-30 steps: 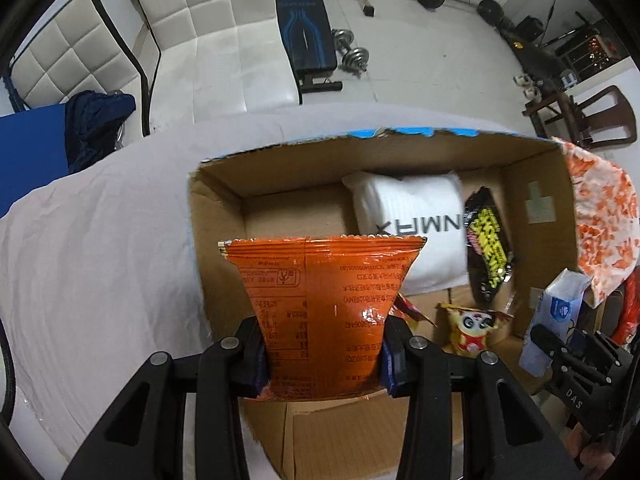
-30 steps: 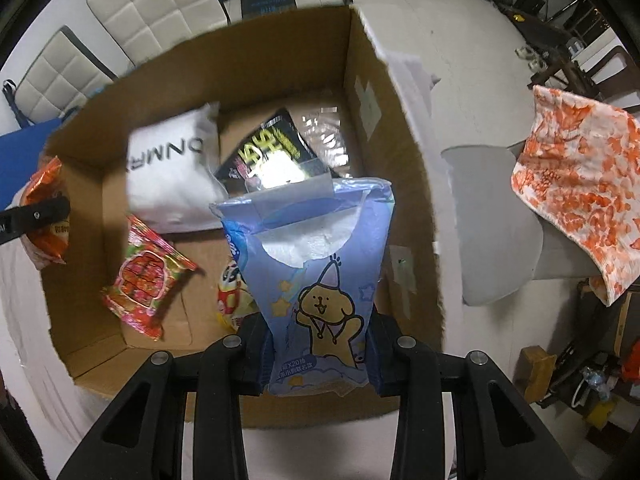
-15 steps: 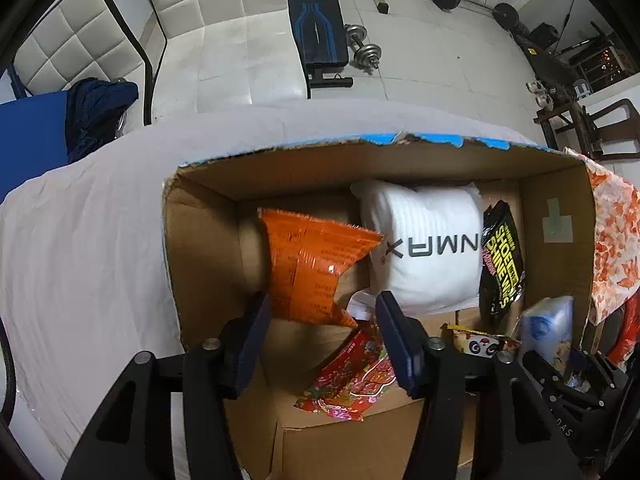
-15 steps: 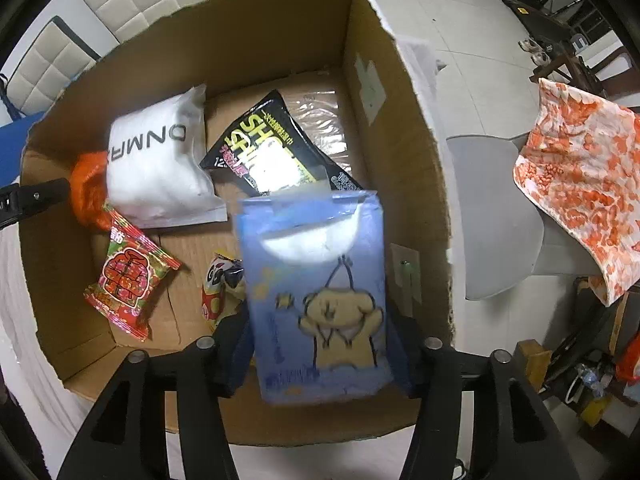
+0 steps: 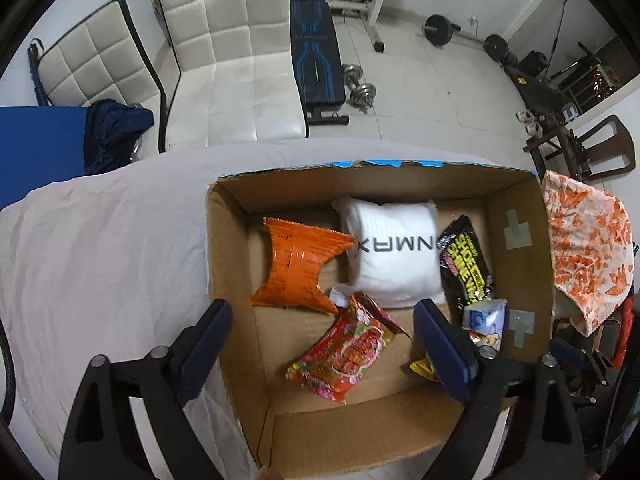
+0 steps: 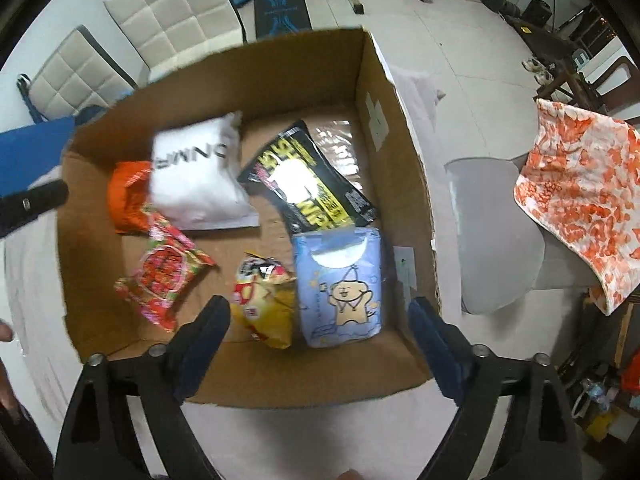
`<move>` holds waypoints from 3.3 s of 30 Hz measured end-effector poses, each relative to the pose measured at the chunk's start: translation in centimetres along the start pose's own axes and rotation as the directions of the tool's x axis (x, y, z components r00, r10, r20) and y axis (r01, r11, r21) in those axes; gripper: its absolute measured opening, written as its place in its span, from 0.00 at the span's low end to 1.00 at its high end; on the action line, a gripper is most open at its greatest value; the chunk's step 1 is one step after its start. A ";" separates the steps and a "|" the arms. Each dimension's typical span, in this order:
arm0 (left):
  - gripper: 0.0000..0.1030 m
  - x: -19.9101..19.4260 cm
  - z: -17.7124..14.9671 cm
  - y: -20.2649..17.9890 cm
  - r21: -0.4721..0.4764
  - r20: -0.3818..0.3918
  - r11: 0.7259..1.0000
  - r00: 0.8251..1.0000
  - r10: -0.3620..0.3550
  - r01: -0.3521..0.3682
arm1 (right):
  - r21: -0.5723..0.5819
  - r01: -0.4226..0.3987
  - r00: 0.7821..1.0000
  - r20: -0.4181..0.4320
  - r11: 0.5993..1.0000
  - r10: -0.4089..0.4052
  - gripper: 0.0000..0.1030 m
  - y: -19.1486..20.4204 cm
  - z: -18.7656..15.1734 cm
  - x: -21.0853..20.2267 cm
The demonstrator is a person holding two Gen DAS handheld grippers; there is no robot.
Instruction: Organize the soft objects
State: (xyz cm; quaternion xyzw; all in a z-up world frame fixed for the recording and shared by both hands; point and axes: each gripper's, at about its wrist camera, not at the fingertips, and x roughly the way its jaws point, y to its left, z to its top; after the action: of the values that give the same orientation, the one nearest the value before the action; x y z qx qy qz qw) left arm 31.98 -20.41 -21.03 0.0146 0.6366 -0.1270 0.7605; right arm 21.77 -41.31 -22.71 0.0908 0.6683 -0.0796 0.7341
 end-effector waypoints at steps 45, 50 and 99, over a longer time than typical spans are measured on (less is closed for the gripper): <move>0.99 -24.3 -19.6 -6.4 -0.017 0.440 0.989 0.888 0.137 -0.144 | -0.033 -0.002 0.893 0.450 0.999 0.017 1.00 -0.6 -17.4 -27.5; 0.99 -26.6 -21.8 -5.6 -0.051 0.439 0.994 0.891 0.113 -0.101 | -0.028 -0.005 0.874 0.486 1.000 0.018 1.00 -0.6 -20.9 -30.7; 0.99 -32.9 -28.7 -5.8 -0.038 0.535 0.992 0.835 0.124 -0.123 | -0.032 0.006 0.813 0.582 0.999 0.014 1.00 0.9 -29.1 -38.6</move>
State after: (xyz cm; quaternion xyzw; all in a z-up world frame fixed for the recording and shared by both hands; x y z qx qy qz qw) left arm -2.11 -15.03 6.33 0.0187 0.3964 -0.0762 0.9147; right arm -9.74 -33.65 13.10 0.0514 0.4127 -0.0912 0.9049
